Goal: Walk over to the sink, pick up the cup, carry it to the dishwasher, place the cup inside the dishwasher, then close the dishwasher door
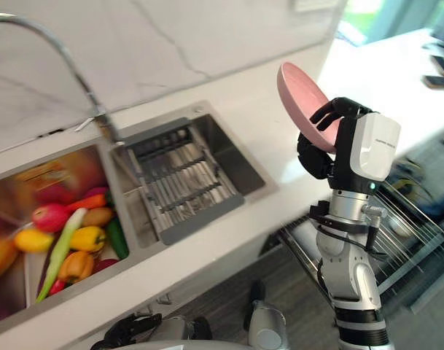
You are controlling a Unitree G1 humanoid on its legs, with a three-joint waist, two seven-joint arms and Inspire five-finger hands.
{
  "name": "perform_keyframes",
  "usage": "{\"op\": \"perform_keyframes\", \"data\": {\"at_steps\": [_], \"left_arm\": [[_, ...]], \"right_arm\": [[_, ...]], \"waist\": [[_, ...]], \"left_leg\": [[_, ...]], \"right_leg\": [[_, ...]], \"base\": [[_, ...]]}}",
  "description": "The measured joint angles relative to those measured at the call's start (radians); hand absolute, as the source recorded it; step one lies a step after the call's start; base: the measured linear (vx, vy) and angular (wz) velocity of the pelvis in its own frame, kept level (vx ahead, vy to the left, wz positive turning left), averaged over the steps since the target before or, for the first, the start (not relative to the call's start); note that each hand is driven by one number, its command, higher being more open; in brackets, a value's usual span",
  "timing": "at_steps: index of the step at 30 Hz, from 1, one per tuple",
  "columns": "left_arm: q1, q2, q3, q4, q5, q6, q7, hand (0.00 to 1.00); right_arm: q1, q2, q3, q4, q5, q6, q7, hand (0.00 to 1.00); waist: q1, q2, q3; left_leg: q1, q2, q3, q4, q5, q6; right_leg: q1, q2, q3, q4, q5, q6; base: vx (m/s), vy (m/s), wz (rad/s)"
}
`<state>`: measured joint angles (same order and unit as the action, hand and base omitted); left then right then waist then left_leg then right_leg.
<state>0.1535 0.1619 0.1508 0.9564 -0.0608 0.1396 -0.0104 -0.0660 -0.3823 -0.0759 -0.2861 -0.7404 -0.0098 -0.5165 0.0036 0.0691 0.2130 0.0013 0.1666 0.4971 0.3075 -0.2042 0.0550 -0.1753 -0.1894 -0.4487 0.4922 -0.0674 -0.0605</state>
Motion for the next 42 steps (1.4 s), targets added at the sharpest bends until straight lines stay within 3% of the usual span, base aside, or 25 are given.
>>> {"op": "perform_keyframes", "data": {"at_steps": [3, 5, 6, 7, 8, 10, 11, 13, 17, 20, 22, 27, 33, 37, 42], "left_arm": [[-0.001, 0.037, 0.004, -0.008, -0.005, 0.026, -0.003, 1.0], [-0.016, 0.081, 0.008, -0.014, -0.026, 0.033, 0.007, 1.0], [-0.027, 0.093, 0.01, -0.012, -0.041, 0.039, 0.011, 1.0], [-0.043, 0.111, 0.027, -0.01, -0.06, 0.054, 0.022, 1.0], [-0.044, 0.15, 0.056, 0.007, -0.063, 0.073, 0.031, 1.0], [-0.014, 0.181, 0.059, 0.02, -0.054, 0.065, 0.03, 1.0], [0.0, 0.174, 0.058, 0.019, -0.053, 0.059, 0.03, 1.0], [0.035, 0.102, 0.063, 0.017, -0.035, 0.04, 0.01, 1.0], [0.071, 0.04, 0.083, 0.025, -0.016, -0.019, 0.01, 1.0], [0.072, 0.03, 0.079, 0.029, -0.016, -0.03, 0.012, 1.0], [0.068, 0.028, 0.078, 0.029, -0.018, -0.031, 0.012, 1.0], [0.053, 0.021, 0.065, 0.03, -0.016, -0.031, -0.009, 1.0], [-0.016, 0.026, 0.057, 0.028, -0.018, -0.038, -0.035, 1.0], [-0.069, 0.022, 0.056, 0.018, -0.02, -0.055, -0.054, 1.0], [-0.139, 0.025, 0.056, -0.017, -0.062, -0.056, -0.063, 1.0]], "right_arm": [[-0.028, -0.017, 0.003, 0.002, 0.0, 0.003, -0.03, 0.0], [-0.128, -0.056, 0.008, 0.068, 0.0, 0.001, -0.037, 0.0], [-0.155, -0.064, 0.009, 0.092, 0.0, 0.001, -0.035, 0.0], [-0.19, -0.076, 0.017, 0.129, 0.001, 0.003, -0.03, 0.0], [-0.195, -0.08, 0.021, 0.137, 0.001, 0.008, -0.013, 0.0], [-0.167, -0.091, 0.014, 0.142, 0.002, 0.031, 0.018, 0.0], [-0.147, -0.091, 0.004, 0.142, 0.003, 0.038, 0.025, 0.0], [-0.089, -0.091, -0.065, 0.142, 0.005, 0.056, 0.062, 0.0], [-0.078, -0.089, -0.135, 0.142, 0.002, 0.063, 0.114, 0.0], [-0.078, -0.07, -0.128, 0.155, -0.016, 0.064, 0.162, 0.0], [-0.079, -0.054, -0.11, 0.19, -0.033, 0.067, 0.168, 0.0], [-0.09, -0.036, -0.069, 0.356, -0.04, 0.087, 0.177, 0.0], [-0.267, -0.072, -0.034, 0.508, -0.041, 0.087, 0.174, 0.0], [-0.416, -0.156, 0.041, 0.602, -0.041, 0.085, 0.169, 0.0], [-0.634, -0.226, 0.114, 0.751, -0.036, 0.089, 0.165, 0.0]], "waist": [[0.01, -0.022, -0.019], [0.036, -0.031, -0.032], [0.052, -0.032, -0.032], [0.072, -0.039, -0.036], [0.074, -0.062, -0.037], [0.049, -0.057, -0.041], [0.044, -0.054, -0.044], [0.034, -0.058, -0.06], [0.019, -0.054, -0.062], [0.017, -0.061, -0.058], [0.024, -0.069, -0.053], [0.033, -0.063, -0.021], [0.049, -0.061, 0.097], [0.085, -0.062, 0.156], [0.121, -0.065, 0.217]], "left_leg": [[-0.035, 0.06, 0.083, 0.031, 0.007, -0.01], [-0.118, 0.157, 0.136, 0.12, 0.007, -0.016], [-0.135, 0.183, 0.141, 0.145, 0.009, -0.019], [-0.16, 0.232, 0.141, 0.188, 0.014, -0.028], [-0.172, 0.263, 0.135, 0.229, 0.021, -0.046], [-0.178, 0.307, 0.083, 0.241, 0.047, -0.119], [-0.17, 0.315, 0.073, 0.219, 0.067, -0.142], [-0.139, 0.307, 0.063, 0.087, 0.168, -0.187], [-0.099, 0.237, 0.079, -0.127, 0.316, -0.186], [-0.096, 0.193, 0.084, -0.202, 0.37, -0.18], [-0.1, 0.168, 0.084, -0.221, 0.384, -0.176], [-0.176, 0.16, 0.036, -0.241, 0.416, -0.161], [-0.317, 0.156, -0.026, -0.218, 0.429, -0.134], [-0.385, 0.122, -0.081, -0.238, 0.45, -0.113], [-0.432, 0.096, -0.112, -0.266, 0.473, -0.102]], "right_leg": [[0.107, -0.107, -0.057, 0.122, -0.061, -0.004], [0.16, -0.148, -0.071, 0.038, -0.055, -0.003], [0.169, -0.152, -0.079, -0.008, -0.048, 0.008], [0.21, -0.149, -0.102, -0.152, 0.011, 0.028], [0.26, -0.141, -0.099, -0.265, 0.187, 0.028], [0.305, -0.085, -0.086, -0.282, 0.112, 0.167], [0.311, -0.071, -0.086, -0.282, 0.1, 0.183], [0.315, -0.036, -0.088, -0.309, 0.092, 0.194], [0.31, -0.019, -0.1, -0.389, 0.09, 0.197], [0.308, -0.032, -0.105, -0.43, 0.069, 0.226], [0.3, -0.048, -0.107, -0.439, 0.044, 0.24], [0.219, -0.056, -0.119, -0.396, 0.035, 0.232], [0.115, -0.043, -0.126, -0.43, 0.101, 0.219], [0.073, -0.032, -0.134, -0.481, 0.148, 0.219], [0.036, -0.038, -0.156, -0.49, 0.155, 0.221]], "base": [[-0.11, -0.071, -1.14], [-0.1, -0.243, -1.21], [-0.15, -0.374, -1.35], [-0.21, -0.523, -1.09], [-0.18, -0.493, -0.76], [-0.18, -0.437, -0.03], [-0.18, -0.371, 0.19], [-0.13, -0.269, 0.06], [-0.1, -0.112, 0.04], [-0.07, 0.012, 0.06], [-0.13, 0.041, 0.05], [-0.13, 0.074, 0.12], [-0.09, 0.081, 0.04], [0.01, 0.045, 0.03], [0.05, 0.051, 0.15]]}}
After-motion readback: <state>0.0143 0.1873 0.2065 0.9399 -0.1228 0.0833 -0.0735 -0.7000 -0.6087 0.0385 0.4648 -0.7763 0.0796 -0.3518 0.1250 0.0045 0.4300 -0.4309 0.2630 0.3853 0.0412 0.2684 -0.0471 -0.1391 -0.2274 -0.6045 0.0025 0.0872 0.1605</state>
